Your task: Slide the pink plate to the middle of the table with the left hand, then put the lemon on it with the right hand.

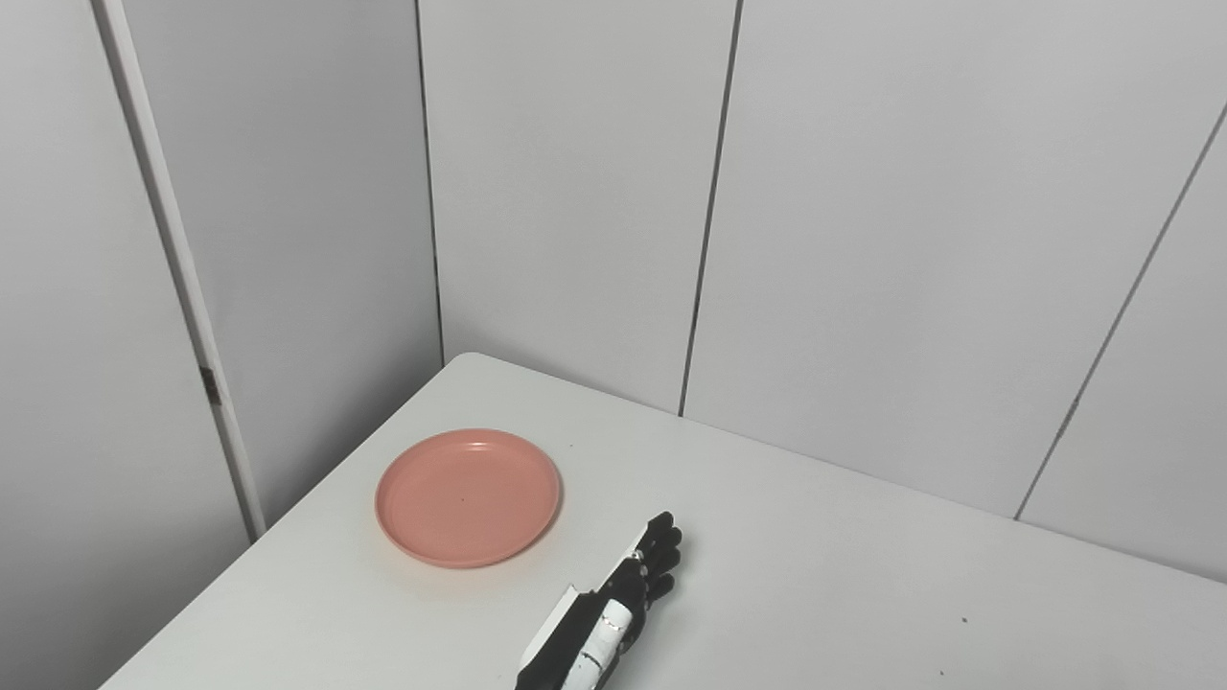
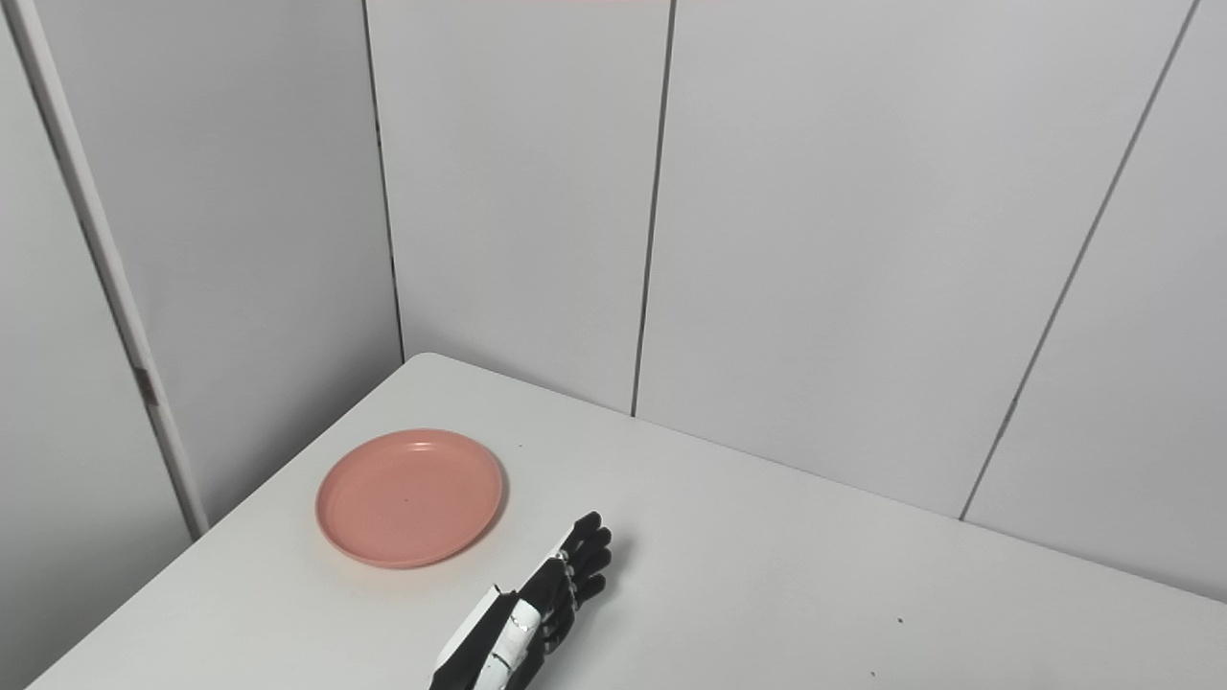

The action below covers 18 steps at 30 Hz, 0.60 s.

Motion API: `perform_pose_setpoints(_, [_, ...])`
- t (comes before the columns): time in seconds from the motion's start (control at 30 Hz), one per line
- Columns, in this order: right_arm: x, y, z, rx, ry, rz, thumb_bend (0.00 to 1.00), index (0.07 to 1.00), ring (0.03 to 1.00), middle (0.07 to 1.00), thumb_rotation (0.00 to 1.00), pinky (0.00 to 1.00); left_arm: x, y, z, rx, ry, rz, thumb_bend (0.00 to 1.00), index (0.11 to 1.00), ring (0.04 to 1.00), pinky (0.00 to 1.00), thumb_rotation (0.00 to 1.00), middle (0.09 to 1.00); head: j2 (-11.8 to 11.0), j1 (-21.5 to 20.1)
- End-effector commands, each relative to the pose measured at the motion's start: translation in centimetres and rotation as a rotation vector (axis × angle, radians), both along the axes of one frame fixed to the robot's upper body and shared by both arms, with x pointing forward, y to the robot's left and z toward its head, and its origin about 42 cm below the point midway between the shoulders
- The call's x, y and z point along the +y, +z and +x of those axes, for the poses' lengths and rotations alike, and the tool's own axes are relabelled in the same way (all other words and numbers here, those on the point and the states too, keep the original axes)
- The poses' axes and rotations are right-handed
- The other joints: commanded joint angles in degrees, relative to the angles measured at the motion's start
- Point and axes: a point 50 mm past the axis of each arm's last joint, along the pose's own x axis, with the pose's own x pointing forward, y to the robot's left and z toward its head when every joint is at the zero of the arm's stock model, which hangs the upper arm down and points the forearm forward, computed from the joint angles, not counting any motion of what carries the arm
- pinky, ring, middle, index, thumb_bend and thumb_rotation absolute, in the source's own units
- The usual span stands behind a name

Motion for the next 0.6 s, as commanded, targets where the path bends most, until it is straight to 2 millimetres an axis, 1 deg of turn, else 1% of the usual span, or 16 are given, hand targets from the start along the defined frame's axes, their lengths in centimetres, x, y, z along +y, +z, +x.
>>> perform_pose_setpoints(0.0, [-0.6, -1.4, -0.7, 0.039, -0.027, -0.004, 0.64, 1.000, 1.000, 1.000, 1.00, 1.00, 0.4, 1.7, 0.5, -0.052, -0.006, 0.019, 0.81, 1.000, 1.000, 1.00, 1.00, 1.000, -0.27, 0.03])
perform_pose_setpoints(0.07, [-0.5, -1.3, -0.7, 0.037, -0.032, -0.011, 0.63, 1.000, 1.000, 1.000, 1.00, 1.00, 1.0, 2.0, 0.6, -0.060, 0.013, 0.064, 0.83, 1.000, 1.000, 1.00, 1.00, 1.000, -0.21, 0.04])
perform_pose_setpoints(0.3, [-0.6, -1.2, -0.7, 0.028, -0.028, -0.006, 0.61, 1.000, 1.000, 1.000, 1.00, 1.00, 4.5, 3.9, 1.4, -0.103, 0.085, 0.204, 0.84, 1.000, 1.000, 1.00, 1.00, 1.000, 0.34, -0.22])
perform_pose_setpoints(0.37, [-0.6, -1.3, -0.7, 0.022, -0.027, -0.011, 0.59, 1.000, 1.000, 1.000, 1.00, 1.00, 5.4, 4.2, 1.6, -0.108, 0.088, 0.212, 0.85, 1.000, 1.000, 1.00, 1.00, 1.000, 0.60, -0.31])
perform_pose_setpoints(0.47, [-0.6, -1.3, -0.7, 0.018, -0.023, -0.023, 0.59, 1.000, 1.000, 1.000, 1.00, 1.00, 7.0, 5.0, 2.1, -0.138, 0.128, 0.222, 0.84, 0.991, 0.976, 0.96, 1.00, 0.988, 1.24, -0.32])
perform_pose_setpoints(0.53, [-0.6, -1.4, -0.7, 0.023, -0.022, -0.018, 0.60, 1.000, 1.000, 1.000, 1.00, 1.00, 7.7, 5.7, 2.4, -0.148, 0.137, 0.217, 0.84, 0.981, 0.962, 0.94, 1.00, 0.974, 1.45, -0.24])
perform_pose_setpoints(0.57, [-0.6, -1.4, -0.7, 0.026, -0.021, -0.014, 0.62, 1.000, 1.000, 1.000, 1.00, 1.00, 7.9, 5.9, 2.4, -0.148, 0.135, 0.212, 0.86, 0.990, 0.975, 0.97, 1.00, 0.983, 1.45, -0.24])
